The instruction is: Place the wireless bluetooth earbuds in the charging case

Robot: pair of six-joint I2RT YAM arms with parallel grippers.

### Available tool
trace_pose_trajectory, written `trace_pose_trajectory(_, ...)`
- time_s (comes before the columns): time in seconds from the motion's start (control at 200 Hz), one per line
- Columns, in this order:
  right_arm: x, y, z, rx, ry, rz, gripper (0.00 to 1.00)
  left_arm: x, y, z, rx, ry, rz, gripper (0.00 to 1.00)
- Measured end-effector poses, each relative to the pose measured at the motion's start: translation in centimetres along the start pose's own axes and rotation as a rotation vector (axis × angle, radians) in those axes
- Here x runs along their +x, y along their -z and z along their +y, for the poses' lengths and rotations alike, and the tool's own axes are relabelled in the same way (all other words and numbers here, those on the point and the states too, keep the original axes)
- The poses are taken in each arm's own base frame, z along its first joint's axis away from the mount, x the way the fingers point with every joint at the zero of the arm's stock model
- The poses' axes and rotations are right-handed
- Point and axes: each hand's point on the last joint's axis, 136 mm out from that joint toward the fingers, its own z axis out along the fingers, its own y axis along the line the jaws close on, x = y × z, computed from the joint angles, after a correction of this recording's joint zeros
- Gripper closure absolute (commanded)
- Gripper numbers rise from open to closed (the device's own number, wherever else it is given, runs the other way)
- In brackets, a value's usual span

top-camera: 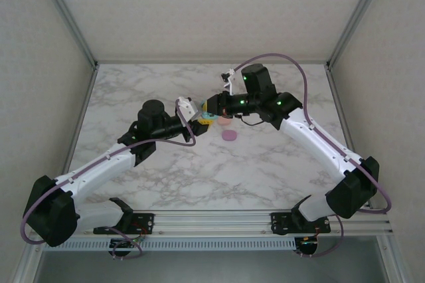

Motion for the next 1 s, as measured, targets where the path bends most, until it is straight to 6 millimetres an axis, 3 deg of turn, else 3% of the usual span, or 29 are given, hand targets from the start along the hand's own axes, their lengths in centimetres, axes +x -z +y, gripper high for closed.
trace_pose_trajectory(0.996, 0.26, 0.2, -0.3, 0.061, 0.021, -0.001, 0.72, 0.16, -0.07, -0.16, 0.0, 0.009, 0.008, 0.72)
